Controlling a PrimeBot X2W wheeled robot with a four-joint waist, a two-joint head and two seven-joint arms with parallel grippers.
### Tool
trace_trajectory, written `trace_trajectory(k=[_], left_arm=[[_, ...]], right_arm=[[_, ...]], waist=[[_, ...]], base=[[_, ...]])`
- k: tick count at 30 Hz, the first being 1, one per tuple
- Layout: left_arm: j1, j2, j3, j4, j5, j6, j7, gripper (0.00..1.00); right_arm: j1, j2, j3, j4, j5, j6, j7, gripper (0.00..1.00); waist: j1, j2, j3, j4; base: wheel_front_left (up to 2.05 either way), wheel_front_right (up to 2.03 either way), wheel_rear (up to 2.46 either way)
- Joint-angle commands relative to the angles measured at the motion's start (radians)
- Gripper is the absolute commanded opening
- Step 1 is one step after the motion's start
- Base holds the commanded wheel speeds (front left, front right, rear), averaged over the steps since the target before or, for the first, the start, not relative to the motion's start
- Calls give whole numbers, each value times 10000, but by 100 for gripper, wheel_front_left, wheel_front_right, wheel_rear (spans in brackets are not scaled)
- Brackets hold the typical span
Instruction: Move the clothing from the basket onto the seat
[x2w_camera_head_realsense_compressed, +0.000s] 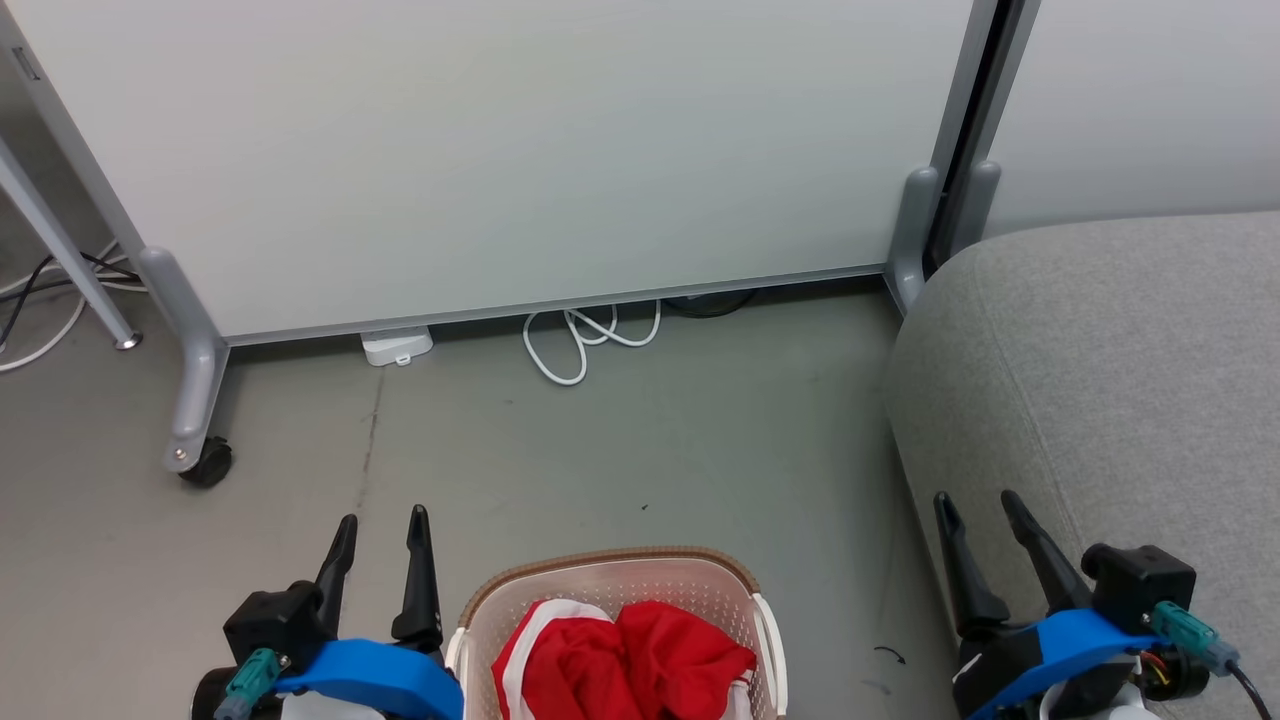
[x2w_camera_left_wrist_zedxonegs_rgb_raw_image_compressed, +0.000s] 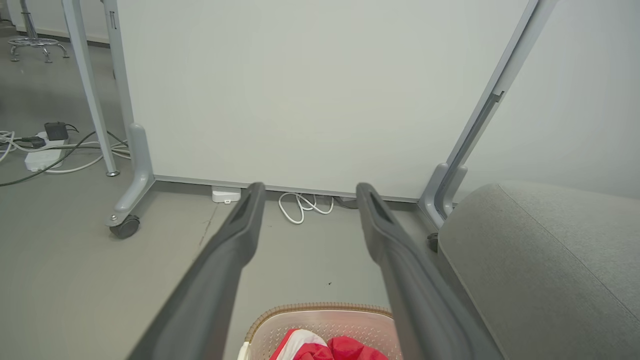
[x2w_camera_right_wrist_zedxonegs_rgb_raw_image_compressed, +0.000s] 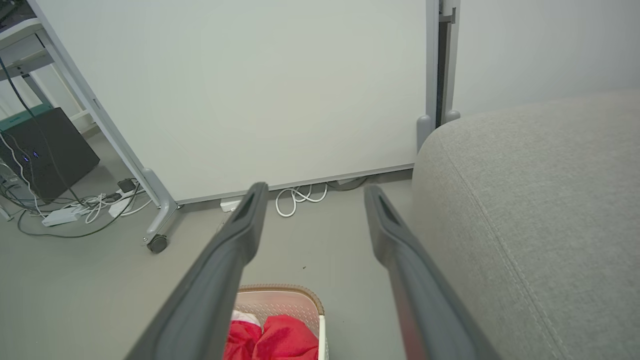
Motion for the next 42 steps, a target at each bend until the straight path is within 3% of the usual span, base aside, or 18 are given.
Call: trace_trajectory(k=[1, 28, 42], left_arm=[[-116, 18, 9, -3, 164, -3, -106, 100], [55, -224, 7, 313, 1532, 1, -609, 100], [199, -278, 151, 181, 1541, -10, -610, 100]], right_arm=[[-136, -71, 30, -19, -247, 21, -90, 100], [-86, -79, 214, 28, -1750, 25, -704, 100], [-104, -78, 175, 71, -1614, 26, -741, 100]], waist=[[1, -1, -2, -12], [1, -1, -107, -46], [1, -1, -124, -20]], base=[[0, 0, 0], [0, 0, 0], [0, 0, 0]])
